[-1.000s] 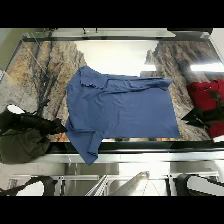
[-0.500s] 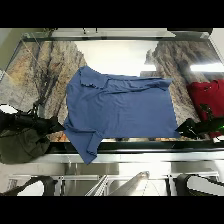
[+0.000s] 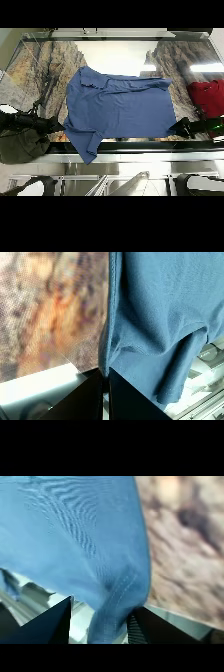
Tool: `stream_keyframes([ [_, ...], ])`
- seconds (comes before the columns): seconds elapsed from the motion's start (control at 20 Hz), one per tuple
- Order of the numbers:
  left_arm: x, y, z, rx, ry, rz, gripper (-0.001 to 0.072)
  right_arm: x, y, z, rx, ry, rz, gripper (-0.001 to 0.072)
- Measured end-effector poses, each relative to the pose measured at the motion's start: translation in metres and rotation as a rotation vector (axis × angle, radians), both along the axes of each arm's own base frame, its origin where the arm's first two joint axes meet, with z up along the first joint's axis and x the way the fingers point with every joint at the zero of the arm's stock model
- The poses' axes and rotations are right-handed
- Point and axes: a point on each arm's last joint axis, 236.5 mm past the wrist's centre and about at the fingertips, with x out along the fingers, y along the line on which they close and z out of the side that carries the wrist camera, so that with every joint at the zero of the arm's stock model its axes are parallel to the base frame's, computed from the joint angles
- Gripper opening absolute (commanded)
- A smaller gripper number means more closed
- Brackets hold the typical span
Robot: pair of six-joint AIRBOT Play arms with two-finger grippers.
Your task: Fold the shirts.
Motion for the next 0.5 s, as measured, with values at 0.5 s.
stream_keyframes([
  [0.5,0.001,0.001,-0.001,0.004,-0.005,0.003,0.0025,0.012,-0.007,0.004,0.004,-0.045,0.022,0.0426],
])
